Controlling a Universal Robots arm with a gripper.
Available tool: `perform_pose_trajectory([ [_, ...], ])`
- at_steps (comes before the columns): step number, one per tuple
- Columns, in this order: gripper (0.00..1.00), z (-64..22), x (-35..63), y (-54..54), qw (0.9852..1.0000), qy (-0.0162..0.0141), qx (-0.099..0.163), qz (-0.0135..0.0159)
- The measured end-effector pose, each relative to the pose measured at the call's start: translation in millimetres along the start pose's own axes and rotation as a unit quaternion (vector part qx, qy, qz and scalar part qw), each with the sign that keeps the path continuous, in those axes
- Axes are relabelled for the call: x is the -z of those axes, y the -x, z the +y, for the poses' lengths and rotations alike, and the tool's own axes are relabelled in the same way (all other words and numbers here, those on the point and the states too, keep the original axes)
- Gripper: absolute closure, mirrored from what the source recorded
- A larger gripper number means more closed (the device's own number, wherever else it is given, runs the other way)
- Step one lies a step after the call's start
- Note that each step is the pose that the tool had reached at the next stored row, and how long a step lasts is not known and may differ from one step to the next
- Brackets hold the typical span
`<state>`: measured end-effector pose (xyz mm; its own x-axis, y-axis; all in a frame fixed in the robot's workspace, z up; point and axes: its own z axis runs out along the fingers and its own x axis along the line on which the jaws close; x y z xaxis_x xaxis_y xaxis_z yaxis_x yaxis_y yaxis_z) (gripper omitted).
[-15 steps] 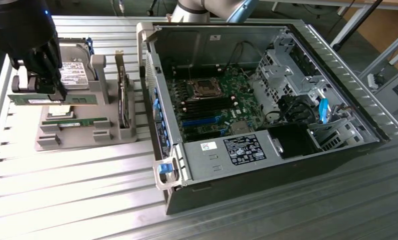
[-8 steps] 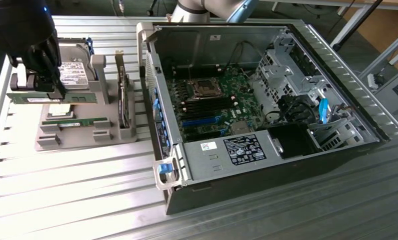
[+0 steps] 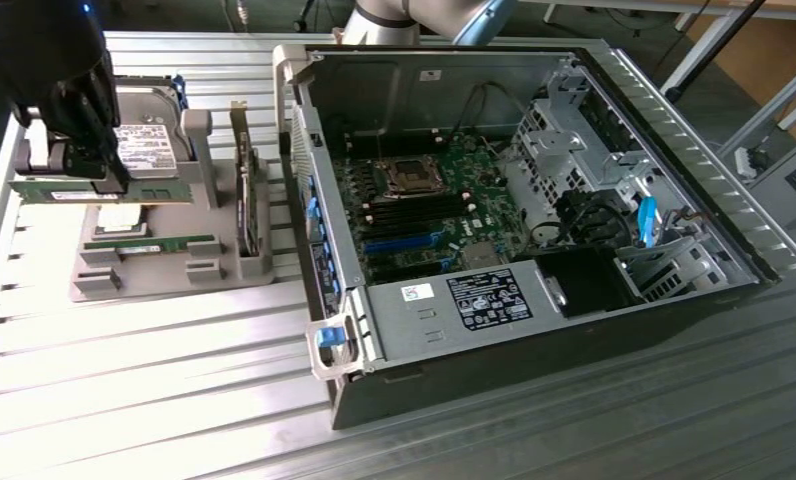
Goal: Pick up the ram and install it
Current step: 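Pick up the ram and move it above insertion slot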
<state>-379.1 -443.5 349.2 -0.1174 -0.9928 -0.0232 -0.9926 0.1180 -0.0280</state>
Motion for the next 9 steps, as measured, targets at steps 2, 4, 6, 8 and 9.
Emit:
perform_pose_trajectory([
  [2,0.89,-0.1,2.2,0.0,1.0000,0.0000,0.000,0.0000],
  [4,0.89,-0.1,3.7,0.1,1.0000,0.0000,0.000,0.0000],
  [6,0.89,-0.2,5.5,0.1,1.0000,0.0000,0.000,0.0000],
  [8,0.89,-0.2,7.9,0.2,1.0000,0.0000,0.000,0.0000],
  [9,0.89,-0.2,8.8,0.2,1.0000,0.0000,0.000,0.0000],
])
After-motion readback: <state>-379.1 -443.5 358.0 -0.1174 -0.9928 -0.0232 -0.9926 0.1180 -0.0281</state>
